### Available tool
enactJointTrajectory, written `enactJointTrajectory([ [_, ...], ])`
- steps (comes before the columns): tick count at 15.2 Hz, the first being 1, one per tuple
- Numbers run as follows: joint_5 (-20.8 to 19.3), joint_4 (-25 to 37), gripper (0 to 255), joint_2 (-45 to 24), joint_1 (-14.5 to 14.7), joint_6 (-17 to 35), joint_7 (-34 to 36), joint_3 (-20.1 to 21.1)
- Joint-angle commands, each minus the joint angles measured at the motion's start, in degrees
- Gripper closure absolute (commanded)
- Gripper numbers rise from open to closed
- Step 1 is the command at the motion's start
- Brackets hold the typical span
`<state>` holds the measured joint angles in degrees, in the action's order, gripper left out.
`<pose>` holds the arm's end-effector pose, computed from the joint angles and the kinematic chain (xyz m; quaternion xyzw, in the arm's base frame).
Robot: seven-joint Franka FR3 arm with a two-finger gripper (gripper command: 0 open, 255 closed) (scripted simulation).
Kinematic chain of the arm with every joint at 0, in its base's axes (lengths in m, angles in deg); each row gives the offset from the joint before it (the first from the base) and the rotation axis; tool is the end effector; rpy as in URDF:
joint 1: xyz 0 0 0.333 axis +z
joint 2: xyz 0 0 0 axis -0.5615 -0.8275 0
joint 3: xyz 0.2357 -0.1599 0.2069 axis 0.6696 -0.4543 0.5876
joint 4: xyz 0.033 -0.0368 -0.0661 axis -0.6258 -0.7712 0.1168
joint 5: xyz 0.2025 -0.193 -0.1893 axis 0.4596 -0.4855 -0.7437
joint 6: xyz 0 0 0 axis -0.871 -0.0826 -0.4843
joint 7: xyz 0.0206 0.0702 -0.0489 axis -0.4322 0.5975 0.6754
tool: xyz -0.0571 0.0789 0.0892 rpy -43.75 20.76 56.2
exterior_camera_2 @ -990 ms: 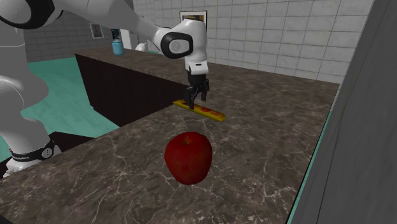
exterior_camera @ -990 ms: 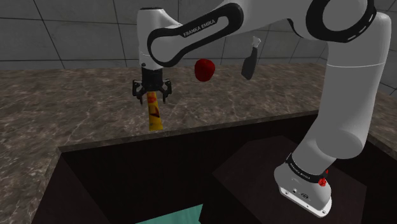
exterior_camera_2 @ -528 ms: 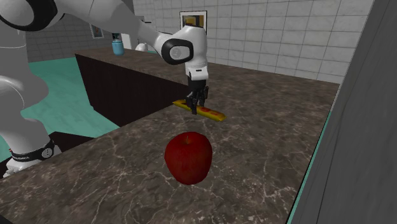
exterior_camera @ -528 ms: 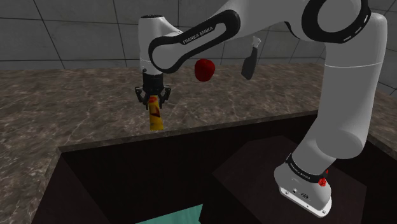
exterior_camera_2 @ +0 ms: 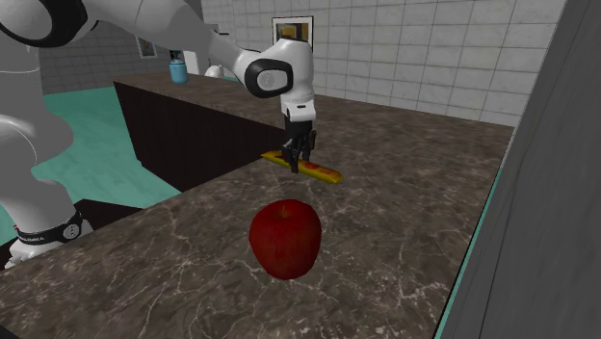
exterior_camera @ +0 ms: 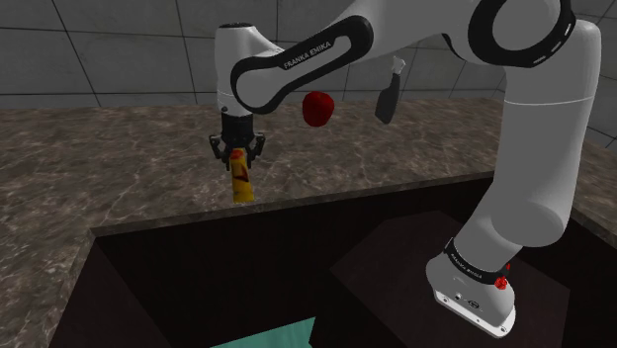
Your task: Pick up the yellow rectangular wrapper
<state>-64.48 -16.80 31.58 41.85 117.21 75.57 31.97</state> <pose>0.5446 0.2903 0.3984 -0.9821 0.1855 -0.0063 0.0312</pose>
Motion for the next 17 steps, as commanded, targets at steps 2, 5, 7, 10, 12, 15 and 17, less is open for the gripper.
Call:
enactJointTrajectory([
  [2,0.4,0.3,255,0.6,0.0,-0.9,-0.2,0.3],
  [5,0.9,1.4,255,1.5,-0.2,-2.9,-0.4,0.5],
  [7,1.2,2.2,255,2.1,-0.3,-4.2,-0.6,0.6],
  [10,1.6,3.5,255,2.9,-0.4,-6.2,-0.8,0.8],
  [12,1.9,4.4,255,3.4,-0.4,-7.6,-0.9,0.9],
  [15,2.2,5.9,255,4.0,-0.4,-9.6,-1.1,1.1],
  [17,2.2,5.9,255,4.1,-0.4,-9.7,-1.1,1.1],
])
